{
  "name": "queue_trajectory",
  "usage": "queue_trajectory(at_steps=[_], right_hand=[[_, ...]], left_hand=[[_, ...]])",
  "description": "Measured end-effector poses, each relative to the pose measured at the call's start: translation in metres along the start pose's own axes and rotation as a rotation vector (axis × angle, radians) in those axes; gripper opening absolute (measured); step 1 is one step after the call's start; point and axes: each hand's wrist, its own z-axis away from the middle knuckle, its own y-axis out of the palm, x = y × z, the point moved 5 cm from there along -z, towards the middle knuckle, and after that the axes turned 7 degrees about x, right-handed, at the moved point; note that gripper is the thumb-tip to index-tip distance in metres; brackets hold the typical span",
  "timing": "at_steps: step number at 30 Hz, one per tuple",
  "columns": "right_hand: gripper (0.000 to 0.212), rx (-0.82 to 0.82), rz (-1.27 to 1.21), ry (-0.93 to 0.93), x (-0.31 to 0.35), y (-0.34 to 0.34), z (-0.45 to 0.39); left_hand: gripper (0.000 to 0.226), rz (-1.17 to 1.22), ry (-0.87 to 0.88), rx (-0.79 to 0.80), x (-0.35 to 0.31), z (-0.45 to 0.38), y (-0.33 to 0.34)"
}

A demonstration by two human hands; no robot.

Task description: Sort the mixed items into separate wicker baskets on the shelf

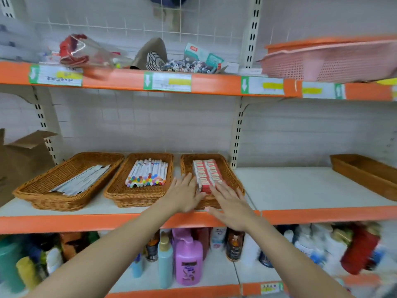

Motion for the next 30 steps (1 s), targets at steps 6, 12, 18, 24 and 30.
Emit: queue_trajectory(at_steps=[6, 12, 18, 24, 30], right_hand=[[0.075, 0.044, -0.003, 0.117, -0.072, -0.01, -0.01], [0.076, 0.059, -0.067, 0.205, -0.147, -0.007, 0.007], [0.077, 0.064, -0.077, 0.246, -0.224, -0.006, 0.029], [0.078, 0.074, -0.031, 0.27, -0.317, -0.014, 0.08], [0.077, 0.09, -0.009, 0.373, -0.425, -0.02, 0.15]], left_hand=[[0.075, 0.021, 0.069, 0.024, -0.043, -0.059, -0.003], [0.074, -0.01, 0.168, 0.051, -0.109, -0.103, 0.0], [0.076, -0.013, 0.21, 0.097, -0.19, -0.139, 0.01], [0.076, 0.018, 0.242, 0.102, -0.294, -0.163, 0.026], [0.076, 0.053, 0.296, 0.118, -0.415, -0.186, 0.037]])
